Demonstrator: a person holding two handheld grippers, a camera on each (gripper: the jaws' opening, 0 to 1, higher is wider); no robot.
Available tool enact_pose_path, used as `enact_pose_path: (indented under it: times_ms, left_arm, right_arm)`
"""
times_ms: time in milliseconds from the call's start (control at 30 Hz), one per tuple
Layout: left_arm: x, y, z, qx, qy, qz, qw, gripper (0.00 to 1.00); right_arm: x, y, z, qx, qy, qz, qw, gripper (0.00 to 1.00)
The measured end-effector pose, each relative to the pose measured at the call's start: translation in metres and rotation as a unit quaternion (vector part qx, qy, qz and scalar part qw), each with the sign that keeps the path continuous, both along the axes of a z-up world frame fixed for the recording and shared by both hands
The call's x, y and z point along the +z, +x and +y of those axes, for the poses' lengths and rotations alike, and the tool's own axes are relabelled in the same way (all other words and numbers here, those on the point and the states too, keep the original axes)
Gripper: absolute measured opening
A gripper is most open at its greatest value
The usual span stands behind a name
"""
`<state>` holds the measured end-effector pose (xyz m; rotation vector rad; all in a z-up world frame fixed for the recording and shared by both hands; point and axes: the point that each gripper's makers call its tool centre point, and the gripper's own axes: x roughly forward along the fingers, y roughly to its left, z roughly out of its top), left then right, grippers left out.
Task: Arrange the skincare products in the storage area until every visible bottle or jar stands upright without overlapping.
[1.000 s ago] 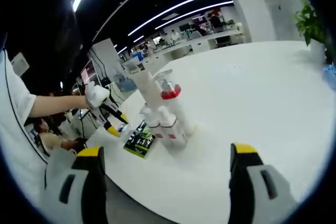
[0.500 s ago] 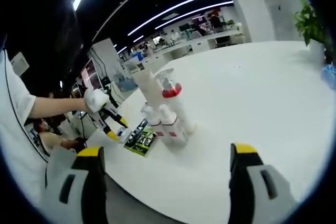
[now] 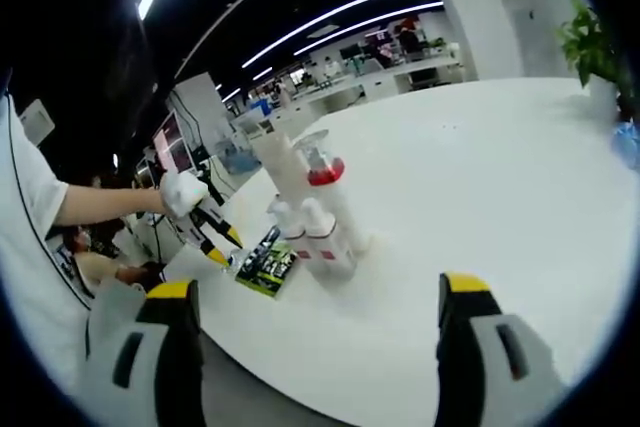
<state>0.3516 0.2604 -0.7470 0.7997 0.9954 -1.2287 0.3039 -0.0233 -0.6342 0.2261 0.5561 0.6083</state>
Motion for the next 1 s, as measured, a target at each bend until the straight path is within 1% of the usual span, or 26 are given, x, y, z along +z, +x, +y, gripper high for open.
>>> enact_pose_path:
  times_ms: [200, 367, 667, 1000]
  left_arm:
    - [0.0002, 0.0014, -0.0008, -0.002, 0.002, -0.004, 1.0, 0.28]
    - [0.0006, 0.0036, -0.0017, -0.014, 0.004, -0.014, 0.9998, 0.31]
    - [-0.0004, 0.0011, -0.0046, -0.048, 0.01, -0.009, 0.9988, 0.28]
    - [-0.0015, 0.0048, -0.004, -0.076, 0.024, -0.004, 0.9968, 0.26]
  right_arm:
    - [0.0003, 0.0005, -0.0012, -0.002, 0.0, 0.0, 1.0, 1.0]
    - [0.0002, 0.0, -0.0011, -0.002, 0.0, 0.0, 1.0, 1.0]
    - [0.0007, -0.0012, -0.0028, -0.005, 0.0, 0.0, 1.0, 1.0]
    - [0.0008, -0.002, -0.0057, -0.01, -0.001, 0.0, 0.9999, 1.0]
